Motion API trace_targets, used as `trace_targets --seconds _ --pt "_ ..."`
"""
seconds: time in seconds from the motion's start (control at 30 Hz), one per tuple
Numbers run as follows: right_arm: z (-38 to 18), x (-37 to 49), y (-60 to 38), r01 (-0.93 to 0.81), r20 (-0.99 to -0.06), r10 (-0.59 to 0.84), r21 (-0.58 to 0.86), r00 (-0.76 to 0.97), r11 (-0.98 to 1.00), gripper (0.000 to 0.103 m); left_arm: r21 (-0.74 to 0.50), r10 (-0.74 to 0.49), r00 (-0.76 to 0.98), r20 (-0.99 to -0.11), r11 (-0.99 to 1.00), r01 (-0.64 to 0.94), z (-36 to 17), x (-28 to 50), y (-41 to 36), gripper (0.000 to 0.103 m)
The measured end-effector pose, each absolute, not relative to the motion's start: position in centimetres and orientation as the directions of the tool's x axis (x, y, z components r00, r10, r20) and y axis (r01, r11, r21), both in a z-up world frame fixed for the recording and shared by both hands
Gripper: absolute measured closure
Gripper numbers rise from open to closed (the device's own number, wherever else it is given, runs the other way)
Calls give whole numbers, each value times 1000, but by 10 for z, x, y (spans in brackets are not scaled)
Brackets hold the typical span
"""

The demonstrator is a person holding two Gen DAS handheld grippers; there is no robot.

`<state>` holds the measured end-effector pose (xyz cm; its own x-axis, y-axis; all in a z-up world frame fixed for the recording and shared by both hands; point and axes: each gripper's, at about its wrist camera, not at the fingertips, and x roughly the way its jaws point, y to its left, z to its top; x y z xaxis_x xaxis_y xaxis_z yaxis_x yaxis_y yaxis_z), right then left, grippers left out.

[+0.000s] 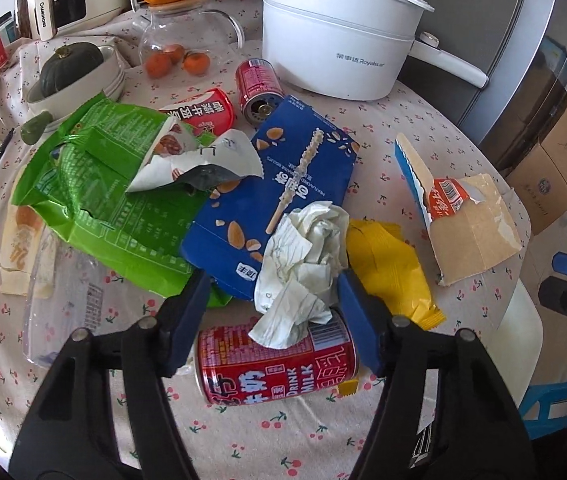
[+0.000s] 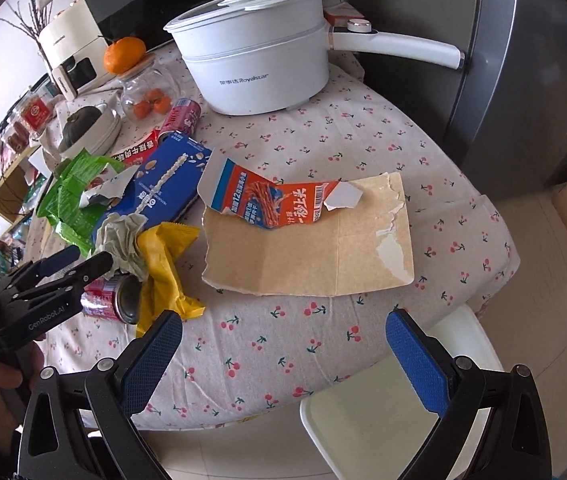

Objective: Collect trash
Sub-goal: 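Grasp the crumpled white tissue with the left gripper while the right gripper grasps the orange carton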

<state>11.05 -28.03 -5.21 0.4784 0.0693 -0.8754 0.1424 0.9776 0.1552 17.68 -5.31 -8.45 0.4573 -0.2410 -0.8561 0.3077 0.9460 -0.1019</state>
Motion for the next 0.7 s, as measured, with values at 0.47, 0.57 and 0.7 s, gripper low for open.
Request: trace_targets --seconds 0.47,0.57,0.7 --pt "-76 156 -247 148 -872 122 215 475 965 37 -100 -233 517 -824 957 271 -55 158 -35 81" --pt "-85 166 -240 158 -872 130 229 471 961 45 -91 -222 540 -812 962 259 -47 151 -24 82" --pt "-98 179 -229 156 -873 130 227 470 961 47 -89 -215 549 -808 965 248 -42 142 -10 82"
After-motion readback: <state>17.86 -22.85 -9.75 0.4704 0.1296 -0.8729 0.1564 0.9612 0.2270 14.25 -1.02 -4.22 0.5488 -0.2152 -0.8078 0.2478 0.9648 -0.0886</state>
